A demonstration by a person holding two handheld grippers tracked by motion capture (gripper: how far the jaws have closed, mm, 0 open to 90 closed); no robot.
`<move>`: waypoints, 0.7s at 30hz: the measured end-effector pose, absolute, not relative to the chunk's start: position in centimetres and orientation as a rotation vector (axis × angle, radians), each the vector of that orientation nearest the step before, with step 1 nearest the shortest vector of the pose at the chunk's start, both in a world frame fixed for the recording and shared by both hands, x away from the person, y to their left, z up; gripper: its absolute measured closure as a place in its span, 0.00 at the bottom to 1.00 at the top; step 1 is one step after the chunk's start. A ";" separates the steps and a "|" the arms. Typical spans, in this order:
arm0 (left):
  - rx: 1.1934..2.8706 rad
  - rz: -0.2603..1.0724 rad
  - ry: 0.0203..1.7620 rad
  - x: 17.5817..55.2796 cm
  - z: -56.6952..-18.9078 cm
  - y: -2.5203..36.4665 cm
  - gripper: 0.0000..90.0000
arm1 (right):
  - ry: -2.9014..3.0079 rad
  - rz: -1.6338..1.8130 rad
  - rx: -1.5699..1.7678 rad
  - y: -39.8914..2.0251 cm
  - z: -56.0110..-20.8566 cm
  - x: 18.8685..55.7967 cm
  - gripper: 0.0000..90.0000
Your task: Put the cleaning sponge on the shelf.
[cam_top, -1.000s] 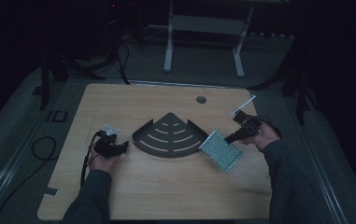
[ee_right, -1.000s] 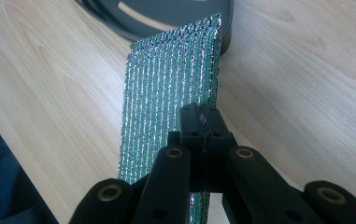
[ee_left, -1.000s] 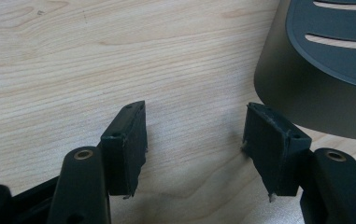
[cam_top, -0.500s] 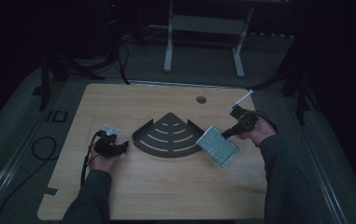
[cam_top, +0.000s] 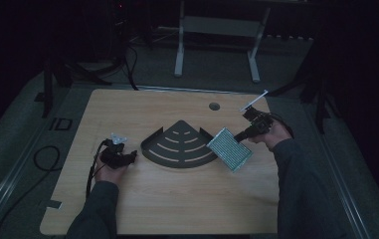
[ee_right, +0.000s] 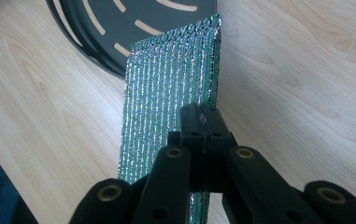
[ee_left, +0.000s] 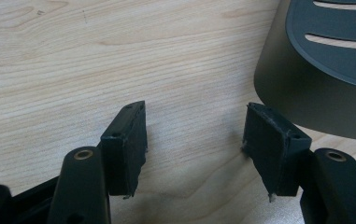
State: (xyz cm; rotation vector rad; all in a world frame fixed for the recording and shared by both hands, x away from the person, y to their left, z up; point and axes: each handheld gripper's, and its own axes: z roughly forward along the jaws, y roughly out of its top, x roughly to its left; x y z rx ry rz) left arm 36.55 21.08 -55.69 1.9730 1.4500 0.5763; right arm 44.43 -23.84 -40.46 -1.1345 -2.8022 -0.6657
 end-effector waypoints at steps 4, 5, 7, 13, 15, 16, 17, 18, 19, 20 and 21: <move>1.974 0.576 1.450 36.6 -55.7 21.1 0.45 | -2.804 -0.668 -1.136 -23.3 -40.4 44.8 1.00; 1.974 0.576 1.450 36.6 -55.7 21.1 0.45 | -2.805 -0.672 -1.134 -23.2 -40.3 44.9 1.00; 1.973 0.576 1.450 36.6 -55.7 21.1 0.45 | -2.805 -0.676 -1.132 -23.0 -40.3 45.0 1.00; 1.974 0.576 1.450 36.6 -55.7 21.1 0.45 | -2.799 -0.690 -1.142 -22.6 -40.2 45.5 1.00; 1.973 0.576 1.451 36.5 -55.7 21.1 0.45 | -2.793 -0.699 -1.143 -22.4 -40.1 45.7 1.00; 1.972 0.575 1.451 36.5 -55.7 21.1 0.45 | -2.794 -0.700 -1.139 -22.4 -40.2 45.7 1.00; 1.972 0.575 1.451 36.5 -55.7 21.1 0.45 | -2.791 -0.703 -1.143 -22.3 -40.2 45.8 1.00; 1.972 0.575 1.451 36.5 -55.7 21.1 0.45 | -2.790 -0.703 -1.144 -22.2 -40.2 45.8 1.00; 1.972 0.575 1.451 36.5 -55.7 21.1 0.45 | -2.793 -0.706 -1.139 -22.1 -40.3 45.9 1.00; 1.972 0.575 1.451 36.5 -55.7 21.1 0.45 | -2.794 -0.703 -1.139 -22.1 -40.3 46.0 1.00; 1.972 0.575 1.451 36.5 -55.7 21.1 0.45 | -2.792 -0.704 -1.140 -22.0 -40.4 46.1 1.00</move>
